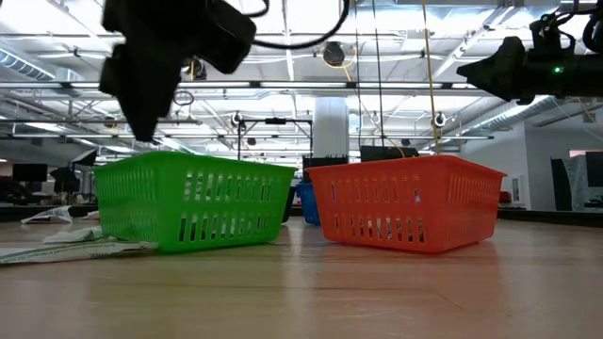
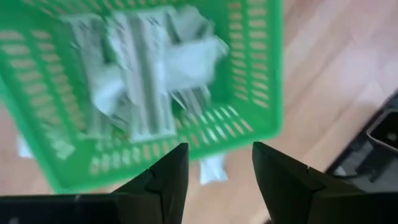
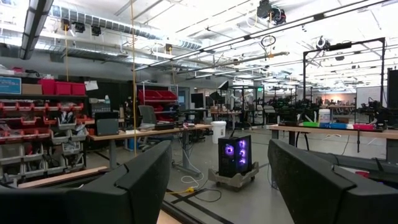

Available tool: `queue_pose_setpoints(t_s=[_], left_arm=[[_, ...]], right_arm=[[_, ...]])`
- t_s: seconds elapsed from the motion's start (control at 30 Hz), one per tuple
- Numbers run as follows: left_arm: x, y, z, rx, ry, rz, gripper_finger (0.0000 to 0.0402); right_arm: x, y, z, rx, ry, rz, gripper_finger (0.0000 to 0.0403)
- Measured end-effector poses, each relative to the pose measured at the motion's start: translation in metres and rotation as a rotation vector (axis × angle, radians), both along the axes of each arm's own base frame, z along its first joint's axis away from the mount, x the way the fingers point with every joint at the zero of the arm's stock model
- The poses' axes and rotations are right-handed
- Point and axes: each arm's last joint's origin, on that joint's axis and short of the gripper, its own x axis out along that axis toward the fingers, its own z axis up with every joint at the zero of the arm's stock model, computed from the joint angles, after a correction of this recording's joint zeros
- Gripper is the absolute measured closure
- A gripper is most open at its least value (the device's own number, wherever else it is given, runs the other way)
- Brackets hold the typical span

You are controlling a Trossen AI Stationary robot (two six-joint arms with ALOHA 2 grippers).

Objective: Pick & Place First Aid Supplies
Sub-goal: Put the green bandage into the green bin

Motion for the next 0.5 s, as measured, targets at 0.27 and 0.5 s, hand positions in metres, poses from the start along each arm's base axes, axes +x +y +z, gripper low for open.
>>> queue_pose_setpoints(t_s=[0.27,0.5], left_arm=[[-0.019,-0.046,0.001,-0.021,0.030,-0.018,0.0218],[-0.033,-0.072,0.000,-0.006,0.046,0.008,0.0218]], right_arm=[[0.000,0.000,0.000,0.000,0.000,0.000,0.0140],[0.000,0.000,0.000,0.000,0.000,0.000,0.0140]])
